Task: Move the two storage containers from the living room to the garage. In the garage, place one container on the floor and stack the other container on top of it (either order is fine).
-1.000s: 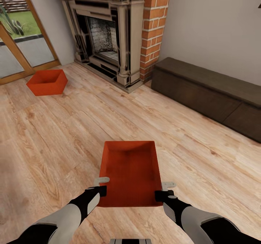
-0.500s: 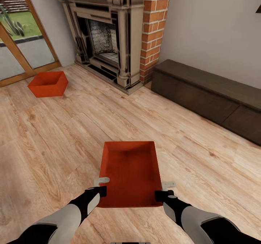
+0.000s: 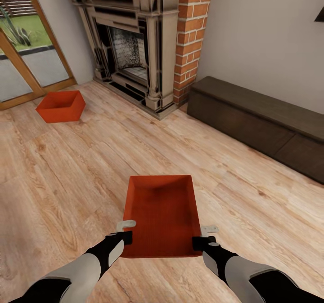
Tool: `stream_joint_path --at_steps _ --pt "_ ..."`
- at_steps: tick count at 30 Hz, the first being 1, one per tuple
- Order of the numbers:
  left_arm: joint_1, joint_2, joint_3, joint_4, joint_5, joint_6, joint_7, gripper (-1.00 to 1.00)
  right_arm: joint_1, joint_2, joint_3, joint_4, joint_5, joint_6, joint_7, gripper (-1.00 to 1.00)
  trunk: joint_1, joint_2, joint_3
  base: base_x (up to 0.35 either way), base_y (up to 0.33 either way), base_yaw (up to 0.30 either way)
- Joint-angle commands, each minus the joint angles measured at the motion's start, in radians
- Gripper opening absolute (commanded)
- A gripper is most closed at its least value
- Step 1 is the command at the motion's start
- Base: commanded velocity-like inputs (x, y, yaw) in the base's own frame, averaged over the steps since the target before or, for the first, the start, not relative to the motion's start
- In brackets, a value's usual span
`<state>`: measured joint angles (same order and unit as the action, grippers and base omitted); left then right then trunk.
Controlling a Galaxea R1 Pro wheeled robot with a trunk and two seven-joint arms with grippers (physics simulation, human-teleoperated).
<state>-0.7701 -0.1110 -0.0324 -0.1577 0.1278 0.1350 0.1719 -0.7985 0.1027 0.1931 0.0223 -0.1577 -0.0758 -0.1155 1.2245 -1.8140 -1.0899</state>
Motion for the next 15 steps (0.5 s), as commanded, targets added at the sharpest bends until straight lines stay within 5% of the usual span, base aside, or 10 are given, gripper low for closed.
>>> stream_joint_path --at_steps 1,15 --pt "0.0 0.002 0.002 -0.006 -0.017 0.006 0.035 -1.0 -0.001 0.0 0.001 0.007 -0.028 -0.007 -0.008 -1.0 -0.004 0.007 0.003 0.0 0.0 0.0" --pt "-0.001 0.002 0.002 -0.006 -0.016 0.007 0.034 -1.0 -0.001 0.0 0.001 0.007 -0.028 -0.007 -0.008 -1.0 -0.058 0.105 0.047 0.0 0.0 0.0"
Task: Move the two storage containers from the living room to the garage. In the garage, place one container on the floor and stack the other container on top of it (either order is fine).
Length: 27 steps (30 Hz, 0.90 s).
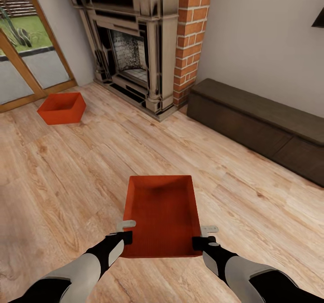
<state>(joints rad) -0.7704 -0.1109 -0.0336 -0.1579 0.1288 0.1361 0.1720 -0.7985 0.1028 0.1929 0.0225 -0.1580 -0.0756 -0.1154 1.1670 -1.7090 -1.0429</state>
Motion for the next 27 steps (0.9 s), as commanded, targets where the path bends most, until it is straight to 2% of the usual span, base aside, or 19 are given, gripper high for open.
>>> stream_joint_path --at_steps 1,27 --pt "0.0 0.002 0.003 -0.006 -0.017 0.006 0.034 -1.0 -0.001 0.0 0.002 0.007 -0.028 -0.007 -0.008 -1.0 -0.004 0.007 0.003 0.0 0.0 0.0" --pt "0.0 0.003 0.004 -0.006 -0.017 0.005 0.034 -1.0 -0.001 0.0 0.004 0.007 -0.026 -0.021 -0.008 -1.0 -0.104 0.189 0.084 0.0 0.0 0.0"
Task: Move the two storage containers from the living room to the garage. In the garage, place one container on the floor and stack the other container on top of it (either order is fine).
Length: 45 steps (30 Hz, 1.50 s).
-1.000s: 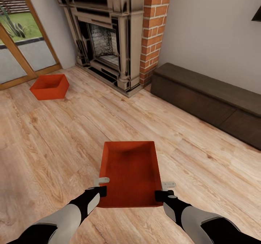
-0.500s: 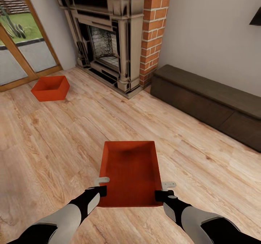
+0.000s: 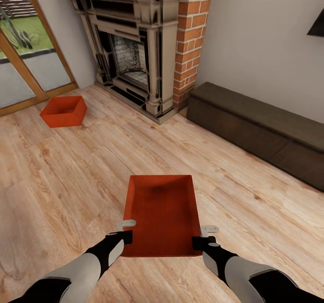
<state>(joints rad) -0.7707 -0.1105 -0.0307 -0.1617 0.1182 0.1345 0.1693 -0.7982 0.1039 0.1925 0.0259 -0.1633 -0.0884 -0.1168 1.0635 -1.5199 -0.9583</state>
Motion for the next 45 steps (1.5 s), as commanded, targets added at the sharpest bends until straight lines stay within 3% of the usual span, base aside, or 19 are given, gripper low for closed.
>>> stream_joint_path --at_steps 1,45 --pt "0.0 0.003 0.002 -0.002 -0.006 0.007 0.037 -1.0 -0.001 -0.001 0.005 0.003 -0.021 -0.008 -0.006 -1.0 -0.004 0.007 0.003 0.0 0.0 0.0" --pt "0.0 0.003 0.002 0.001 -0.006 0.007 0.036 -1.0 -0.002 -0.001 0.001 0.003 -0.022 -0.007 -0.015 -1.0 -0.173 0.315 0.141 0.0 0.0 0.0"
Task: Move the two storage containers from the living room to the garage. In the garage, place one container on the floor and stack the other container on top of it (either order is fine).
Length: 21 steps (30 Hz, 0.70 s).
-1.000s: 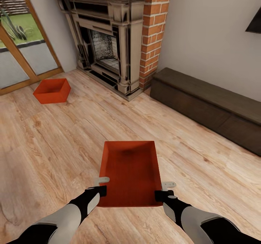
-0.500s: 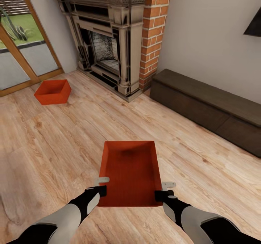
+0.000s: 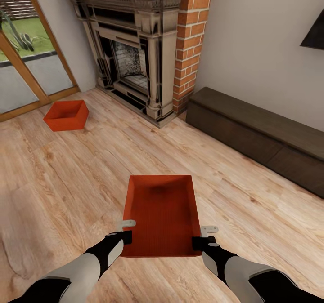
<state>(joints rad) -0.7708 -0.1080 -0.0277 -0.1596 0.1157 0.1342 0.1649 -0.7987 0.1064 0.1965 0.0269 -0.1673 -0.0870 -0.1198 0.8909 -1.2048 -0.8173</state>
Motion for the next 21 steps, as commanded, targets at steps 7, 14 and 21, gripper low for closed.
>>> stream_joint_path --at_steps 7,14,21 --pt "0.0 0.001 -0.001 -0.001 -0.003 0.007 0.041 -1.0 -0.001 -0.004 -0.003 0.002 -0.018 -0.008 -0.012 -1.0 -0.027 0.049 0.021 0.0 0.0 0.0" --pt "0.0 0.001 -0.001 -0.001 -0.003 0.007 0.041 -1.0 -0.002 -0.004 -0.003 0.002 -0.018 -0.007 -0.012 -1.0 -0.054 0.098 0.043 0.0 0.0 0.0" --pt "0.0 0.001 -0.001 -0.001 -0.002 0.007 0.041 -1.0 -0.001 -0.004 -0.002 0.002 -0.017 -0.009 -0.011 -1.0 -0.081 0.147 0.065 0.0 0.0 0.0"
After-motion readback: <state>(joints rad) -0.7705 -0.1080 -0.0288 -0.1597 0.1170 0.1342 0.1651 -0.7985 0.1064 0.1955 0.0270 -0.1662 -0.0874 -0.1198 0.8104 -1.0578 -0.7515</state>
